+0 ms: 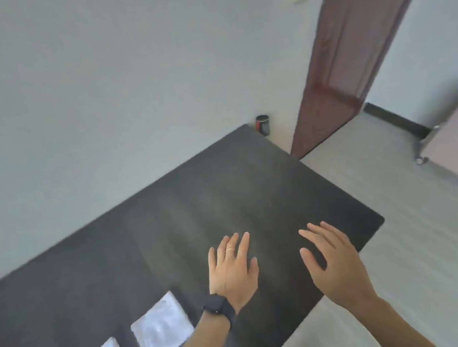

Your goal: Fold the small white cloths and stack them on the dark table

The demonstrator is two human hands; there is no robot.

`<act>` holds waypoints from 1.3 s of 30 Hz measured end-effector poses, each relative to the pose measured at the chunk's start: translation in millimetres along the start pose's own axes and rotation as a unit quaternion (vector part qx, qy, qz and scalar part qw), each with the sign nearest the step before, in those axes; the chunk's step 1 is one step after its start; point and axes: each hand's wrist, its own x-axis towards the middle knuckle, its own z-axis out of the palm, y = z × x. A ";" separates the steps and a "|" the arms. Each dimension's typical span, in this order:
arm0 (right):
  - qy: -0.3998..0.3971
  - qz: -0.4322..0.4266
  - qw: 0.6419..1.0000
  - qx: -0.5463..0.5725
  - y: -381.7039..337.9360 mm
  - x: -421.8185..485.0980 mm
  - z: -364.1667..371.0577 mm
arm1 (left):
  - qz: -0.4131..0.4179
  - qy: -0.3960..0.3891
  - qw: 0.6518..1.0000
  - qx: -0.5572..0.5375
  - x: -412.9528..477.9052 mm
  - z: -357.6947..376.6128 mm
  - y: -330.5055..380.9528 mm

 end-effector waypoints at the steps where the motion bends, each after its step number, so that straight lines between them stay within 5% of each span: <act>1: 0.031 0.024 0.999 -0.009 22.5 -0.7 -29.6 | 0.039 0.008 0.999 -0.001 15.3 -6.2 37.0; 8: 0.263 0.094 0.957 -0.078 189.4 -43.1 -233.4 | 0.277 0.067 0.958 0.003 58.6 -25.6 325.5; 16: 0.385 0.213 0.883 -0.165 352.6 -147.8 -437.3 | 0.456 0.105 0.881 -0.074 36.8 -5.1 645.5; 30: 0.431 0.389 0.772 -0.258 595.3 -202.1 -632.0 | 0.629 0.076 0.764 -0.120 87.3 64.0 1021.1; 39: 0.451 0.460 0.717 -0.265 763.4 -222.5 -707.2 | 0.658 0.005 0.741 -0.134 115.4 161.0 1228.4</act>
